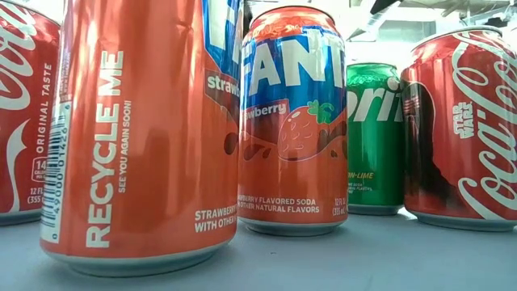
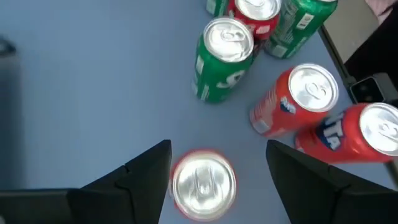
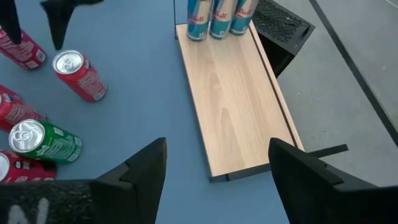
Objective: Place canned beverage on shelf
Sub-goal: Put the top red soda can on the shelf
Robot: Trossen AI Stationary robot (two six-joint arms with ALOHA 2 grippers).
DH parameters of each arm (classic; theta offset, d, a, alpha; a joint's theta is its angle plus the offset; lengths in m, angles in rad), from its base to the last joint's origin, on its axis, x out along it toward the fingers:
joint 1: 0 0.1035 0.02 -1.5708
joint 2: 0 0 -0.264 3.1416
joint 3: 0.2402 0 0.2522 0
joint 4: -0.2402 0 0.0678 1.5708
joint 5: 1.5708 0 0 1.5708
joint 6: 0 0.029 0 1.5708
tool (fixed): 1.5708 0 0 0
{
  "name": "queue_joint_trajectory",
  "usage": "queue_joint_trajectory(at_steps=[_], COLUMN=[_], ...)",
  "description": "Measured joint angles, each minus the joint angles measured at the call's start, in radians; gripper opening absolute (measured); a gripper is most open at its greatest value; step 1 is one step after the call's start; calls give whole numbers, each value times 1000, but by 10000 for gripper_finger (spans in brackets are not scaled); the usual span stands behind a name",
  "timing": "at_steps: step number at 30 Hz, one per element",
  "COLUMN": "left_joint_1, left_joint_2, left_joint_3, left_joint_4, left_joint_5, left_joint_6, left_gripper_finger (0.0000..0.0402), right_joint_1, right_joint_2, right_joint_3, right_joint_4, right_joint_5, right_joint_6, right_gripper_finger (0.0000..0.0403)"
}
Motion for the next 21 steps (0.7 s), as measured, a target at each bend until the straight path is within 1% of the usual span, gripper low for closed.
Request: queue_joint_trajectory(at_steps=[4, 8, 10, 12, 15, 21], left_joint_1=[-2, -1, -1, -1, -1, -3], left_joint_2=[38, 74, 84, 87, 89, 88], left_joint_3=[-1, 0, -1, 1, -2, 0], left_joint_4=[-5, 22, -6, 9, -18, -58], left_joint_5=[-3, 41, 70, 67, 65, 33], left_joint_6=[42, 49, 50, 58, 67, 113], left_gripper_finger=[249, 249, 249, 249, 249, 249], right_joint_1=[0, 0, 0, 0, 0, 0], right_joint_2=[0, 0, 0, 0, -1, 0], right_joint_3=[0, 0, 0, 0, -10, -87], right_joint_4=[1, 2, 1, 1, 10, 31], right_joint_5=[0, 0, 0, 0, 0, 0], right_joint_6=[-3, -4, -3, -4, -4, -3], right_gripper_finger=[267, 267, 267, 267, 267, 267])
